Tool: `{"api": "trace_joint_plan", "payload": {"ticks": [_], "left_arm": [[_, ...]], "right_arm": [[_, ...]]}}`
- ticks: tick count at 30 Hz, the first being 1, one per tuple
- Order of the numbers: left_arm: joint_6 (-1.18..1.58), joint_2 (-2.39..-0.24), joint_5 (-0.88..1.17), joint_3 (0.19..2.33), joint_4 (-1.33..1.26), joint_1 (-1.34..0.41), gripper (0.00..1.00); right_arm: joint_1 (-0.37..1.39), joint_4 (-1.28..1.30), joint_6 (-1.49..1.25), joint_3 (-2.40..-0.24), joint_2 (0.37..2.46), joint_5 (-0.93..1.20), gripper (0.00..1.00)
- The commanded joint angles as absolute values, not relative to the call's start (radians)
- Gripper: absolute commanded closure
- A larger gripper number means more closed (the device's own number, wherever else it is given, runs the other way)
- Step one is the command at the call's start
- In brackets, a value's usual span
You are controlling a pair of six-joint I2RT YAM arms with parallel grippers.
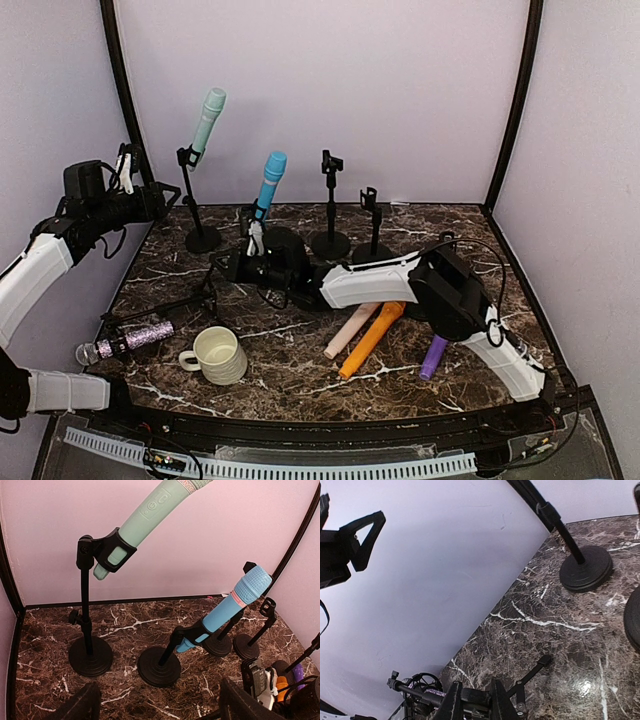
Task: Remove the microphone from the stand
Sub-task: Adjust the microphone stand with the microphone at the center of the board.
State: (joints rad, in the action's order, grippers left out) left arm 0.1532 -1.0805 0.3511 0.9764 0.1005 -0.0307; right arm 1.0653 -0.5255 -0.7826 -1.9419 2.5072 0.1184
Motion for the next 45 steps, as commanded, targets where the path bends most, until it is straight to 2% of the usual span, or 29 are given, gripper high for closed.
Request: {"api": "trace_joint_plan", "payload": {"ticks": [1,16,24,31,41,45], "left_arm": [[0.135,-1.056,0.362,0.966,0.077,-0.028,0.16],[0.217,-0.977,0.387,0.891,0.13,-0.028,0.16],[0.357,-0.859,0.395,0.807,0.39,-0.029,0.17],[0.479,-0.715,0.314,0.759,0.573,-0.029,0.21],[0.635,-0.596,0.285,0.775,0.898,-0.028,0.31],[0.685,-0.56,0.333,0.753,0.946,-0.029,0.41]], "right_arm": [[1.032,-0.656,-0.863,-1.84,2.407,0.028,1.0],[0.964,-0.771,-0.88,-1.484,2.191,-0.058,1.0],[0.944,-0.796,-0.888,-1.386,2.136,-0.082,1.0],[0.929,-0.8,-0.898,-1.346,2.119,-0.084,1.0],[0.918,-0.819,-0.914,-1.323,2.114,-0.072,1.0],[0.912,-0.83,-0.93,-1.313,2.117,-0.068,1.0]]}}
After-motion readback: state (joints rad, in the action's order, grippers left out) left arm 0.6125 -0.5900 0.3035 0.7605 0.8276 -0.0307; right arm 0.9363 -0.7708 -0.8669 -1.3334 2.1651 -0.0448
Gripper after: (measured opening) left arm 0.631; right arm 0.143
